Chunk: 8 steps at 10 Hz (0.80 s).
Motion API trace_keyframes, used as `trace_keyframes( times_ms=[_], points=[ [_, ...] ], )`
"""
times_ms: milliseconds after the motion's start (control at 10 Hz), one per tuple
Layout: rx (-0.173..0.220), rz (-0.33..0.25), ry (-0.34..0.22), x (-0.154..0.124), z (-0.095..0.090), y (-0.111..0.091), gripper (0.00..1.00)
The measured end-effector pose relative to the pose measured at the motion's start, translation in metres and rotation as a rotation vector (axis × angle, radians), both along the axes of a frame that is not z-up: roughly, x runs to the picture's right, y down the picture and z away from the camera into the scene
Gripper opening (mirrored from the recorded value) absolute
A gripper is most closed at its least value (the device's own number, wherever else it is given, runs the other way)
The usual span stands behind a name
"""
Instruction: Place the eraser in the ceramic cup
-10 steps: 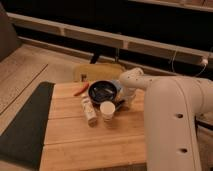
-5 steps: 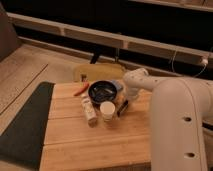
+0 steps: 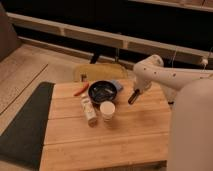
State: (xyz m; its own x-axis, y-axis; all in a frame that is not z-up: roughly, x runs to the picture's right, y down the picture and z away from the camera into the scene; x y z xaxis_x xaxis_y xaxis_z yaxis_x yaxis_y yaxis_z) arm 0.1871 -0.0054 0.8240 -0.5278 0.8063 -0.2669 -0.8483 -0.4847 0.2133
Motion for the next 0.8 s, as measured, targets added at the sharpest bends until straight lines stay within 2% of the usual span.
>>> trace_keyframes(
  times_ms=[200,400,600,800],
  points=[
    [0.045,-0.064,-0.072,-0.040,-0.028,-0.008,0.00],
    [0.053,-0.141,-0.163,-0.085,-0.053,0.007,0.00],
    [0.056,-0.200,-0.202,-0.106,-0.066,0.020,0.00],
    [0.056,-0.203,-0.203,-0.106,-0.067,0.021,0.00]
  ],
)
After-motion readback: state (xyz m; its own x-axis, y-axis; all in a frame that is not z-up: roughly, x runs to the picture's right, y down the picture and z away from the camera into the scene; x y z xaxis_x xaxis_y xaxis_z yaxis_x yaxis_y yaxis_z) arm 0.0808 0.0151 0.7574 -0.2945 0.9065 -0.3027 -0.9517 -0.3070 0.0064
